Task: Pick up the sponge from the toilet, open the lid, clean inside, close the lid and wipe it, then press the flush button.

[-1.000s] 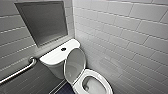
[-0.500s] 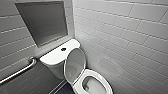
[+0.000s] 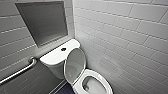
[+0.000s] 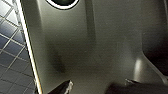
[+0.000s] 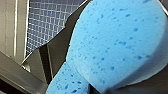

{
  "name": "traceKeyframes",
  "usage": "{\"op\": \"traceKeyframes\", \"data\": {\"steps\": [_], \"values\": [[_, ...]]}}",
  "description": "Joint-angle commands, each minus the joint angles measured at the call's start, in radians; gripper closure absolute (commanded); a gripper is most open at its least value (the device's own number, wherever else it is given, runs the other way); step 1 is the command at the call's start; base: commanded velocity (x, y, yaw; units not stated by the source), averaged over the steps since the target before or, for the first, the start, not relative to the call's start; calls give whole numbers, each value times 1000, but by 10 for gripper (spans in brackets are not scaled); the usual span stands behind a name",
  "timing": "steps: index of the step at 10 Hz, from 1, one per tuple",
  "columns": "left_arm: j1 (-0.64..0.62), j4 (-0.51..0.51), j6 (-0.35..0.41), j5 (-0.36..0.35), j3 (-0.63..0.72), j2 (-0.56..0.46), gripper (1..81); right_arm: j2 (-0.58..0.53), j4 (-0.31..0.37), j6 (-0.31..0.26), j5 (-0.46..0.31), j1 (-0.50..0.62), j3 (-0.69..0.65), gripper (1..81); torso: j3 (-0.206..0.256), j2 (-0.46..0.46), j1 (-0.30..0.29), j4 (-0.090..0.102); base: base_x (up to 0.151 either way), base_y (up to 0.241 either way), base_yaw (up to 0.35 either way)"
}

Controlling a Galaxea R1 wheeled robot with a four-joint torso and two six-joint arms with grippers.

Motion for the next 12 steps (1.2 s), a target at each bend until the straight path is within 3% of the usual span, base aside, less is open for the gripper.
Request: {"op": "traceKeyframes", "data": {"steps": [1, 2, 3, 4, 5, 6, 8, 9, 10, 12], "values": [[5, 7, 23, 44, -12, -4, 10, -16, -32, 7, -55, 0, 1, 811, 0, 0, 0, 0, 0, 0, 0], [20, 1, 120, 116, -16, 18, 10, -12, -32, 8, -55, 2, -8, 811, 0, 0, 0, 0, 0, 0, 0], [41, -68, 279, 218, -18, 59, 10, -10, -32, 8, -55, 2, -8, 811, 0, 0, 0, 0, 0, 0, 0], [57, -172, 391, 290, -18, 87, 10, -10, -32, 8, -55, 2, -9, 811, 0, 0, 0, 0, 0, 0, 0], [61, -340, 568, 375, -15, 117, 10, -10, -32, 10, -55, 2, -14, 811, 0, 0, 0, 0, 0, 0, 0], [63, -567, 792, 403, -15, 131, 10, -10, -32, 10, -55, 2, -17, 811, 1, 0, 0, 0, 0, 0, 0], [51, -1261, 1449, 397, -7, 130, 10, -10, -32, 10, -55, 0, -20, 811, 1, 0, 0, 0, 0, 0, 0], [51, -1509, 1705, 382, 20, 122, 10, -10, -31, 10, -55, -1, -26, 811, 1, 0, 0, 0, 0, 0, 0], [48, -1657, 1841, 366, 42, 113, 10, -10, -31, 10, -55, -6, -32, 811, 1, 0, 0, 0, 0, 0, 0], [43, -1697, 1852, 366, 42, 105, 10, -4, -29, 10, -55, -18, -75, 811, 1, 0, 0, 0, 0, 0, 0]]}}
